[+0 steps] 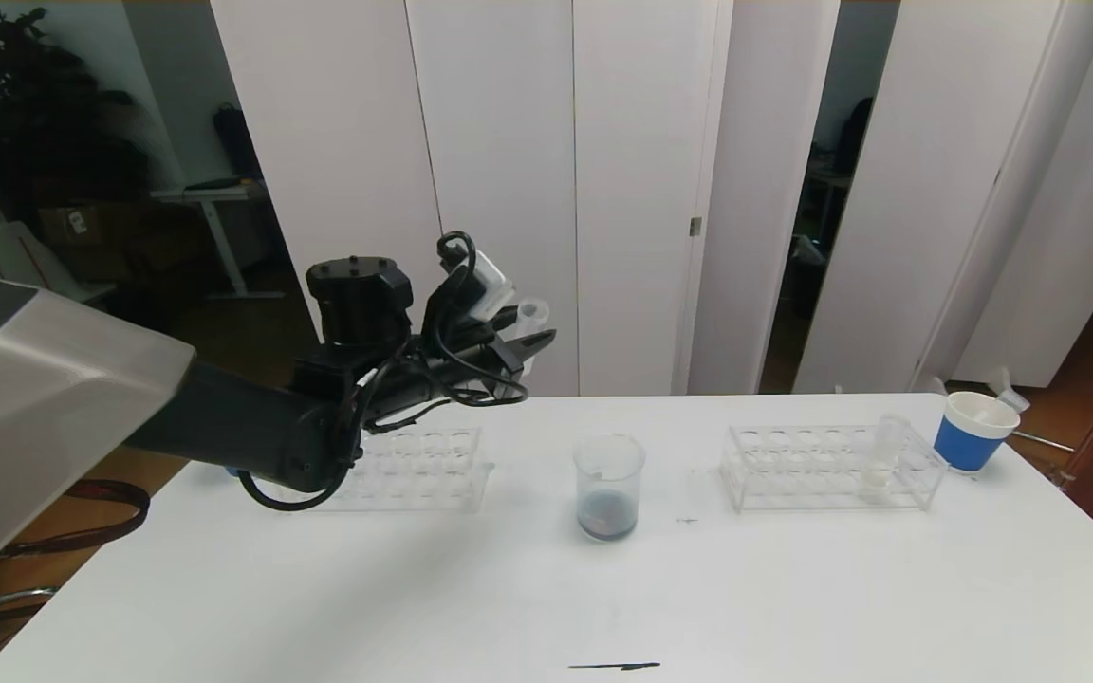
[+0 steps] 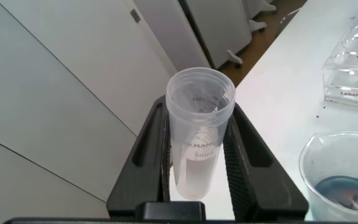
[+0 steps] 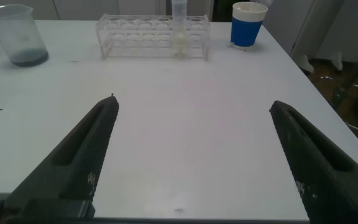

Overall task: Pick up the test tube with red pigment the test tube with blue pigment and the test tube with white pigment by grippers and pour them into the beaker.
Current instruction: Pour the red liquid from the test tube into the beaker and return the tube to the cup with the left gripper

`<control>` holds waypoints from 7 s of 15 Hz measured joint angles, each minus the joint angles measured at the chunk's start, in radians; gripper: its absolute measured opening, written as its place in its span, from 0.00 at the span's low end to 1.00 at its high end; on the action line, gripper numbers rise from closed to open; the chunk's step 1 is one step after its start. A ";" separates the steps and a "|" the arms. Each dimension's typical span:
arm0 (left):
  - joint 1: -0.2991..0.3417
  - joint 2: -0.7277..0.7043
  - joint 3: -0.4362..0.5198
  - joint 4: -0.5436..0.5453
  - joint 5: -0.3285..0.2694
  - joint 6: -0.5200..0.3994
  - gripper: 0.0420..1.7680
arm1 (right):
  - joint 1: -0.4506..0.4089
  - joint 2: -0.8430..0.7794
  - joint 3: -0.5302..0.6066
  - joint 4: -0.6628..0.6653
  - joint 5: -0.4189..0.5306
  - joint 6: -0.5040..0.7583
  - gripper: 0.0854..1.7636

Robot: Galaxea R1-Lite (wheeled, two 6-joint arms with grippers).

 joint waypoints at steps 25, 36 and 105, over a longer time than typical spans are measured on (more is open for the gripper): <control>0.398 -0.135 0.116 -0.058 0.701 -0.478 0.32 | 0.000 0.000 0.000 0.000 0.000 0.000 0.99; 0.623 0.073 0.083 -0.177 0.572 -0.482 0.32 | -0.001 0.000 0.000 0.000 0.000 0.000 0.99; 0.338 -2.088 1.190 0.834 0.349 -0.387 0.99 | 0.000 0.000 0.000 0.000 0.000 0.000 0.99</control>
